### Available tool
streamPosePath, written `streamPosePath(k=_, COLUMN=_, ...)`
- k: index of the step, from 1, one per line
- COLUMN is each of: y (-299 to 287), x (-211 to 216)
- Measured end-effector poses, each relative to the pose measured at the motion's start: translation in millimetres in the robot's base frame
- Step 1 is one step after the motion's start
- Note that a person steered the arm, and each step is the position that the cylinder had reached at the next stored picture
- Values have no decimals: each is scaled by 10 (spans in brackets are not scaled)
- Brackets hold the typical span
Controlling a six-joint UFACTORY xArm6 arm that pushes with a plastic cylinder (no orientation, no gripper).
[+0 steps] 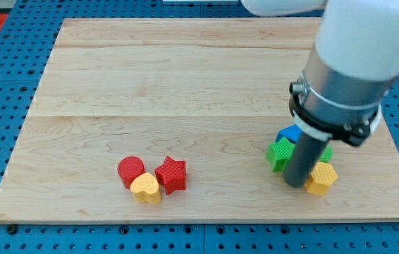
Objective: Move the yellow hexagon and the green circle towards the center right
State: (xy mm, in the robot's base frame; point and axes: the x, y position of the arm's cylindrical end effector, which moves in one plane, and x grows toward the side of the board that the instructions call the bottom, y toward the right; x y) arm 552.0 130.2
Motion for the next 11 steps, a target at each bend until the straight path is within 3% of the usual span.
streamPosePath(k=1, y=33, x=-88)
streamPosePath(k=2, y=-283, x=128)
streamPosePath(k=4, y=-112, x=435)
streamPosePath(k=5, y=172, x=401)
streamPosePath(k=7, y=4, x=245)
streamPosePath(k=8, y=-89, x=667)
streamPosePath(k=9, y=431, x=455)
streamPosePath(k=11, y=457, x=25)
